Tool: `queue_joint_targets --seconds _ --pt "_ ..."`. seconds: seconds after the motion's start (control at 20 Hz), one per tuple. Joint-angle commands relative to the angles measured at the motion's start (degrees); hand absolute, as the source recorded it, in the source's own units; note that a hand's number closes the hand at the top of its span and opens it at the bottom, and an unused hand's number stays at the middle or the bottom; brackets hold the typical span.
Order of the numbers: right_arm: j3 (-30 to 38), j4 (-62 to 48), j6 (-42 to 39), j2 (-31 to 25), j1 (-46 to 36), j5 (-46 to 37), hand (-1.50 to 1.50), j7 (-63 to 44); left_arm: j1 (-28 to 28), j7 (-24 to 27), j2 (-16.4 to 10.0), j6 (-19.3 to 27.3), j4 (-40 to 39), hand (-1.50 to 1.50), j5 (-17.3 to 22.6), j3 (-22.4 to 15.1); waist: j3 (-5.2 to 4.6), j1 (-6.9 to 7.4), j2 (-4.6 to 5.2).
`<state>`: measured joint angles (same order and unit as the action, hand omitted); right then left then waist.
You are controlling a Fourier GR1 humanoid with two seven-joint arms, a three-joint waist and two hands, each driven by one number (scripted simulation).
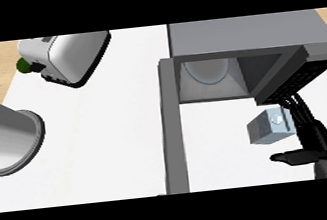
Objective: Pick up the milk, place it into the microwave and close the microwave
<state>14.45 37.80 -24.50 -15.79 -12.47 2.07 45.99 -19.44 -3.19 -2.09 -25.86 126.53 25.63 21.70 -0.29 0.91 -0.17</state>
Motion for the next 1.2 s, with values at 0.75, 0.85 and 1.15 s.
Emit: queue_joint_targets --seconds 0.75,0.85,1.15 --pt "-0.9 10.2 12.6 7.3 2.9 3.3 1.5 6.2 -3.4 3.0 2.1 -3.0 -2.2 -1.5 -1.1 0.2 0.25 -0.91 -0.01" --pt "-0.4 10.6 17.2 8.0 3.2 2.5 1.5 7.8 1.7 -2.0 -1.6 -0.7 -1.8 -1.5 2.3 2.0 0.28 -0.98 0.09" --pt "-6.2 30.3 18.5 12.3 10.8 2.4 1.5 -0.4 -1.7 -0.8 0.8 -1.9 -0.4 -1.5 1.4 1.6 0.23 -1.17 -0.05"
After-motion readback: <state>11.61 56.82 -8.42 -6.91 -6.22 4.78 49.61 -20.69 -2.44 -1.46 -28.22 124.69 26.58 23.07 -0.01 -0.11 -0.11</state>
